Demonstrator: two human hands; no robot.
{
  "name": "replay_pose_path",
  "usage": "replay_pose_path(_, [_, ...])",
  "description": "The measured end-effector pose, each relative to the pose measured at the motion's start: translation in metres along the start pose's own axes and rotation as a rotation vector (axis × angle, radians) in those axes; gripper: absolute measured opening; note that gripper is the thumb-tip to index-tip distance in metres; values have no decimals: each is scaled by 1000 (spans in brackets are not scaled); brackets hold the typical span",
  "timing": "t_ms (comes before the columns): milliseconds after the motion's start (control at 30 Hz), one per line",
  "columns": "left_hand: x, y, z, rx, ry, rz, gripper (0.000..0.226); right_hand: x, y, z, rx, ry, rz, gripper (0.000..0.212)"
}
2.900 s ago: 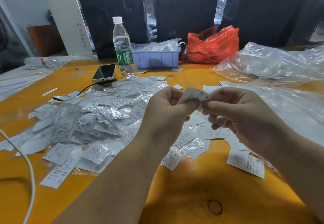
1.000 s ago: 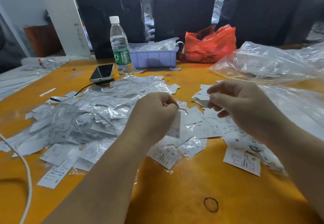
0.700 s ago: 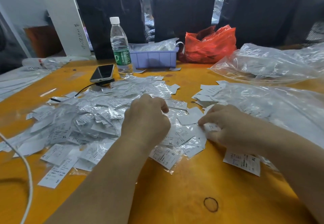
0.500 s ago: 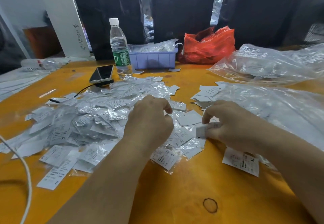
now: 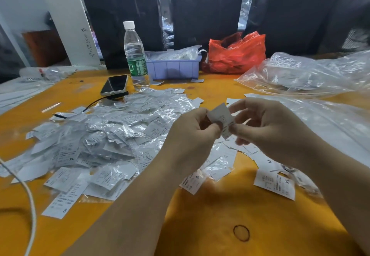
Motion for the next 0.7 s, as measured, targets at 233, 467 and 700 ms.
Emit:
replay_pose_path(233, [-1,-2,10,76,-90,-36,19,-5,-29,-32,-81,-926,153,31])
replay_pose_path(467, [-3,-12,33,181,-29,-31,18,-22,-49,-28,96,-1025,328,30])
replay_pose_path(700, [-11,-21,47,251,24,21,22,-22,-46,-15,186,-1039,422,32])
Point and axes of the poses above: each hand's wrist, its own y-axis towards the middle knuckle, its own z-axis out of the palm, x = y × z, the point moved 4 cm from there along y, towards the middle knuckle, and after that the axes turned 11 degrees about -y, right-handed, at the moved point
